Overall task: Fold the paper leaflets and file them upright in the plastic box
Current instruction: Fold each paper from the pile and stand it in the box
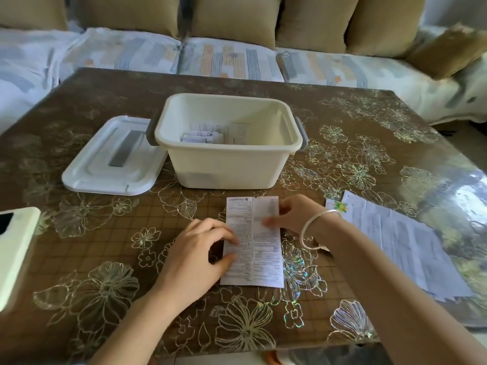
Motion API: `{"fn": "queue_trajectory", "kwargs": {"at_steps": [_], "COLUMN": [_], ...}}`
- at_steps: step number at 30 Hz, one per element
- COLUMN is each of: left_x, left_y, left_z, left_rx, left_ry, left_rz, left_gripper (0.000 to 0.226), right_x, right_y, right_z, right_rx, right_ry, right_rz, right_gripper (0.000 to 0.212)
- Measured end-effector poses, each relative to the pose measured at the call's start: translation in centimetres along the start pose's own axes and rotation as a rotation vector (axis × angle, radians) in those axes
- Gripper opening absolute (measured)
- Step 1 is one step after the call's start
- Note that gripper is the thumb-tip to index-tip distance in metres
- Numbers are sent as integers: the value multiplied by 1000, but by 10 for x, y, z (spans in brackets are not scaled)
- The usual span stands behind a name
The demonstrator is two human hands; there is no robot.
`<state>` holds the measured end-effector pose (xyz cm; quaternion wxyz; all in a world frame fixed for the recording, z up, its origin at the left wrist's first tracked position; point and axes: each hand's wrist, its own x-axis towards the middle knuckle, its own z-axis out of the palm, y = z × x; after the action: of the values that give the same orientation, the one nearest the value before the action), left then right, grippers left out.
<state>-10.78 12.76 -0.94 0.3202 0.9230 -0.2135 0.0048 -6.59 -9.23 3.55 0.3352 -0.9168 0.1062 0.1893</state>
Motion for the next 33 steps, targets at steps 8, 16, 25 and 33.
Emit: {"fn": "queue_trajectory", "kwargs": {"at_steps": [8, 16, 25, 33], "left_x": [11, -8, -43, -32], "left_y": [13, 15, -5, 9], "left_z": [-21, -38, -3, 4], "left_rx": [-317, -272, -166, 23], "left_ry": [233, 199, 201, 343], "left_rz": [-134, 36, -108, -87], "left_gripper": [80, 31, 21, 15], "right_x": [-39, -68, -82, -68], "right_y": [-2, 20, 52, 36], "right_z": [3, 33, 71, 81], "right_rx": [360, 228, 30, 46], "right_ry": [254, 461, 479, 607], "right_rz": [-343, -694, -579, -435], "right_gripper": [11, 38, 22, 11]}}
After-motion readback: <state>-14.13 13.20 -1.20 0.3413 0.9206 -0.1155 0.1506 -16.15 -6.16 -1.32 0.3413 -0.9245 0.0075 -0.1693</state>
